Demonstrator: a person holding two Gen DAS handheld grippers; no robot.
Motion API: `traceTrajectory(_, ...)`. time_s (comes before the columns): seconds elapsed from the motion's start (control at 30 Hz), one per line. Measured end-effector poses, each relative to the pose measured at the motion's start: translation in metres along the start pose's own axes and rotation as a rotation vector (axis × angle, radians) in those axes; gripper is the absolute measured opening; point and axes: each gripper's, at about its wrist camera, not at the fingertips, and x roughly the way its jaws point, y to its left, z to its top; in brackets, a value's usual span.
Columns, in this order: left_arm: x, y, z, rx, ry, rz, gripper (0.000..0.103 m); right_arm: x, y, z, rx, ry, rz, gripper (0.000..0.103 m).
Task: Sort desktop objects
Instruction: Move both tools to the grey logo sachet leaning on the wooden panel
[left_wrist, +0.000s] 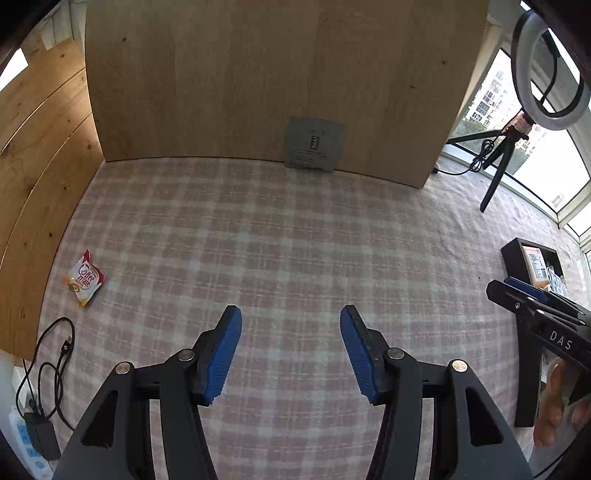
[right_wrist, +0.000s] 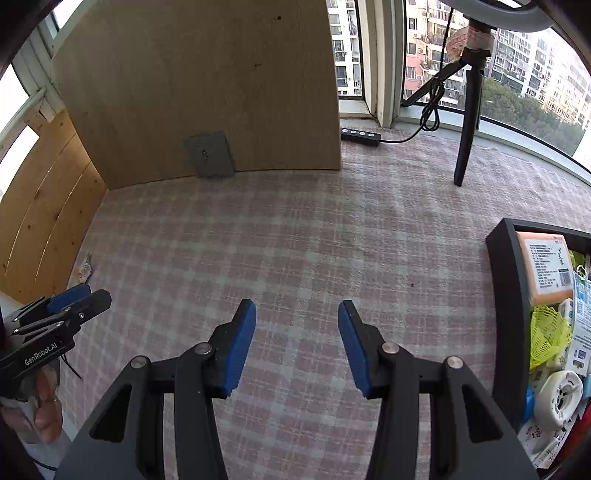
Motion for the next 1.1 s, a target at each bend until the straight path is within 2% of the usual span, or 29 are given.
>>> traceTrajectory(0.1,0.022,0.019,0.022,-0.035,0.015,0.015,0.053,0.023,0.01,0.018,0.039,0.009,-0.014,0.046)
traceTrajectory(0.27,0.062,0.04,0.059,-0.118,0.032,0.056,0.052,0.062,0.009,0.047,0.187,0.025,0.005,0.046)
traceTrajectory(0.37,0.083,0.045,0.079,-0.149,0.048,0.031,0.05,0.083,0.007,0.059,0.236,0.044,0.037,0.046)
traceTrajectory(0.63,0.108,0.034,0.13,-0.176,0.012,0.018,0.05,0.113,0.006,0.085,0.275,0.045,0.041,0.046)
traceTrajectory(0.77,0.127,0.033,0.139,-0.21,0.022,0.069,0.05,0.122,0.015,0.101,0.253,0.031,-0.02,0.045)
traceTrajectory(0.83,0.138,0.035,0.138,-0.223,0.032,0.1,0.044,0.127,0.017,0.108,0.255,0.019,-0.036,0.04)
traceTrajectory(0.9,0.151,0.038,0.136,-0.238,0.057,0.11,0.031,0.134,0.019,0.111,0.266,0.026,-0.023,0.031)
traceTrajectory(0.93,0.156,0.039,0.135,-0.243,0.066,0.118,0.029,0.138,0.02,0.112,0.27,0.033,-0.023,0.026)
traceTrajectory(1.0,0.163,0.041,0.135,-0.257,0.059,0.15,0.018,0.143,0.021,0.111,0.273,0.042,-0.02,0.023)
traceTrajectory(1.1,0.168,0.045,0.137,-0.305,0.035,0.16,0.018,0.146,0.019,0.107,0.272,0.051,-0.019,0.023)
